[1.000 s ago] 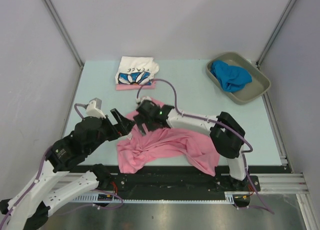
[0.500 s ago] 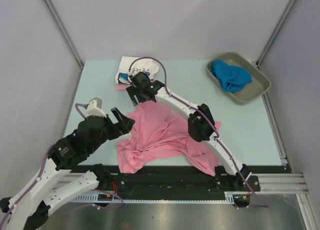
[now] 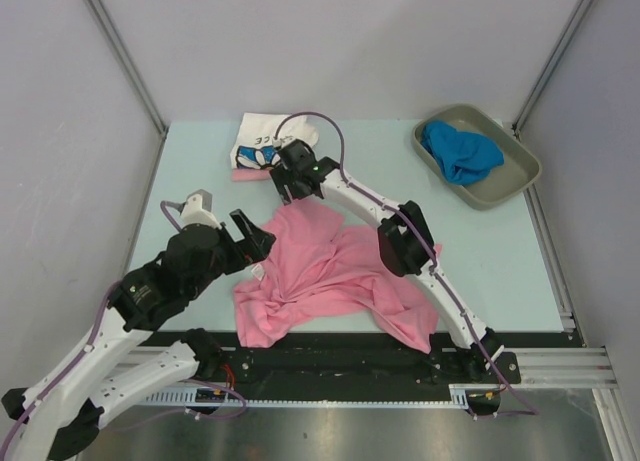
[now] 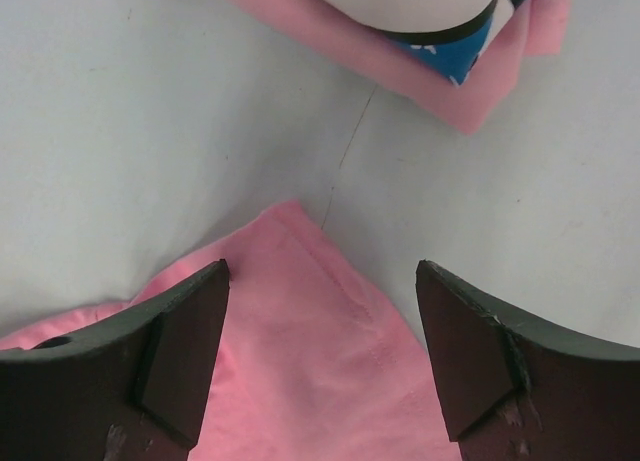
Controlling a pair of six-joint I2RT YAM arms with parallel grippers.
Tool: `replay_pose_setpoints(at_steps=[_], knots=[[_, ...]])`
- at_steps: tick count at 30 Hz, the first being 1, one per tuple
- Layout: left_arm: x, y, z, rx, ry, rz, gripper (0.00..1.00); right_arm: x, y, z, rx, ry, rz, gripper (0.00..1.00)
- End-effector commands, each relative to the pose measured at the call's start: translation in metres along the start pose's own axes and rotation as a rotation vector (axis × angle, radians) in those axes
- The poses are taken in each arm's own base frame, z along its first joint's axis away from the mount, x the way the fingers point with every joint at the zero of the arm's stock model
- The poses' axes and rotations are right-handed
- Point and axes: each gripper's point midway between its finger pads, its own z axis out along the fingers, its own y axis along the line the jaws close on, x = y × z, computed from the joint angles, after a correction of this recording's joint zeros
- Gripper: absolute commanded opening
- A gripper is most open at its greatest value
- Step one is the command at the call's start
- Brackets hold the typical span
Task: Fold and stack the t-shirts
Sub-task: Flatten the tshirt out
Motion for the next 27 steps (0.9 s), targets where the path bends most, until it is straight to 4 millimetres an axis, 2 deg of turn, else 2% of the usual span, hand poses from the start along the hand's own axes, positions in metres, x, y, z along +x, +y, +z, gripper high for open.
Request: replay_pose_setpoints(at_steps=[1,5,8,11,12,13,14,16,17,18,19,20,21,22,23,24,25,26,27], knots=[[-0.004,-0.002,0.007,0.009,-0.021,-0.006,0.99,-0.002,0.012,0.012,-0.030,-0.025,-0.010,0.79],[0.000,0.000,0.011,0.006,-0.010,-0.011,1.00,0.004,0.020,0.020,-0.054,-0.017,-0.010,0.77],[0.001,0.002,0.012,0.006,-0.006,-0.015,1.00,0.007,0.024,0.024,-0.055,-0.016,-0.017,0.67],[0.003,0.004,0.014,0.006,-0.002,-0.018,1.00,0.001,0.019,0.022,-0.023,-0.038,-0.015,0.32],[0.006,0.005,0.016,0.006,0.007,-0.017,1.00,-0.004,0.015,0.019,0.008,-0.055,-0.018,0.07],[0.007,0.005,0.016,0.005,0.009,-0.020,1.00,-0.009,0.010,0.016,0.030,-0.068,-0.020,0.00],[0.008,0.004,0.016,0.009,0.013,-0.021,1.00,-0.022,0.006,0.005,0.054,-0.096,-0.020,0.00],[0.008,0.003,0.016,0.017,0.015,-0.025,1.00,-0.038,-0.023,-0.010,0.172,-0.135,-0.007,0.00],[0.009,0.003,0.016,0.021,0.015,-0.024,1.00,-0.036,-0.038,-0.016,0.212,-0.126,0.002,0.00],[0.010,0.002,0.016,0.025,0.020,-0.025,1.00,-0.055,-0.057,-0.041,0.266,-0.170,0.042,0.00],[0.009,0.002,0.016,0.030,0.018,-0.026,1.00,-0.062,-0.085,-0.054,0.312,-0.181,0.083,0.00],[0.010,0.000,0.016,0.036,0.021,-0.021,1.00,-0.042,-0.104,-0.055,0.356,-0.138,0.094,0.00],[0.010,-0.001,0.016,0.043,0.021,-0.022,1.00,-0.060,-0.124,-0.090,0.404,-0.188,0.132,0.00],[0.011,-0.003,0.017,0.050,0.025,-0.021,1.00,-0.054,-0.146,-0.099,0.447,-0.181,0.176,0.00],[0.012,-0.004,0.018,0.058,0.032,-0.014,1.00,-0.049,-0.180,-0.110,0.498,-0.175,0.224,0.00],[0.013,-0.008,0.021,0.080,0.033,-0.011,1.00,-0.035,-0.200,-0.131,0.531,-0.160,0.258,0.00],[0.019,-0.012,0.025,0.092,0.061,-0.006,1.00,-0.026,-0.219,-0.141,0.566,-0.154,0.304,0.00],[0.022,-0.015,0.028,0.107,0.076,0.007,1.00,-0.018,-0.252,-0.158,0.625,-0.156,0.354,0.00],[0.025,-0.023,0.035,0.141,0.084,0.014,1.00,0.014,-0.271,-0.161,0.684,-0.098,0.366,0.00]])
